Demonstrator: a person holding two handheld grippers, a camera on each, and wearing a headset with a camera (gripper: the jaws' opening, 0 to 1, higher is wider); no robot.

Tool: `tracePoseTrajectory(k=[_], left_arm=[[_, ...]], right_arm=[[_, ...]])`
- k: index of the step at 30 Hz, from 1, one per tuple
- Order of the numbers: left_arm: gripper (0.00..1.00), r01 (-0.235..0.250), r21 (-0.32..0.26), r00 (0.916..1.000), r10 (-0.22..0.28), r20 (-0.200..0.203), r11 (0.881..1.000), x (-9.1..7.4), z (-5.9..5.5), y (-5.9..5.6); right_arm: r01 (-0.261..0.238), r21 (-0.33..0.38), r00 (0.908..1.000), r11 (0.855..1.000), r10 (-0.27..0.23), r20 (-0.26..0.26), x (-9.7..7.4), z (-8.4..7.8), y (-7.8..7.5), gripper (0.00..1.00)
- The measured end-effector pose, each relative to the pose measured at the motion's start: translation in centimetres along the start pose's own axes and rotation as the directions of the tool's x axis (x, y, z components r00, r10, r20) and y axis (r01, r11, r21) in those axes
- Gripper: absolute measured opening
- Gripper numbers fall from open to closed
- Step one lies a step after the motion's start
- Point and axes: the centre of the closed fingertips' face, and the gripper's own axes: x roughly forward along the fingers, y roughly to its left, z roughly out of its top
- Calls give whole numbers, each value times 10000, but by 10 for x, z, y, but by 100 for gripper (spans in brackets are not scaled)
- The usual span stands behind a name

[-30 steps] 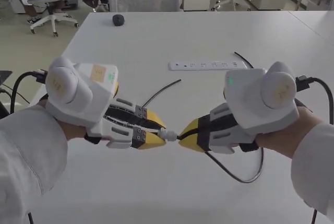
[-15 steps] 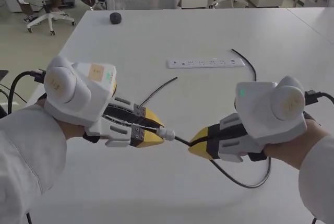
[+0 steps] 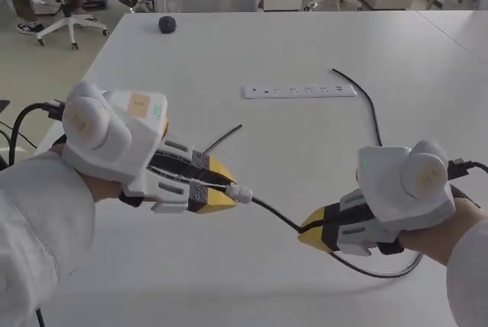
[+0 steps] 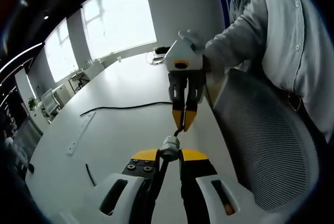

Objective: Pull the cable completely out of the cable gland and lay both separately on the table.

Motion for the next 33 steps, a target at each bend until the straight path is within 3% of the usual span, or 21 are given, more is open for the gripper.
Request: tracePoseTrajectory(k=[6, 13, 28, 33], left_arm=[[15, -164, -72, 9999, 164, 55, 9998, -5, -1, 3], [15, -262, -86, 9996, 263, 118, 9996, -8, 1, 4], [15, -253, -142, 9996, 254, 81, 9996, -9, 0, 4], [15, -231, -169, 9997, 232, 39, 9996, -9, -1, 3]], right_arm=[[112, 375, 9980, 9992, -89, -631, 2, -36, -4, 0], [247, 868, 9950, 9959, -161, -988, -1, -60, -7, 0], [101, 1061, 9953, 9943, 2, -965, -6, -64, -4, 0], [73, 1459, 9981, 9893, 17, -616, -8, -58, -3, 11]])
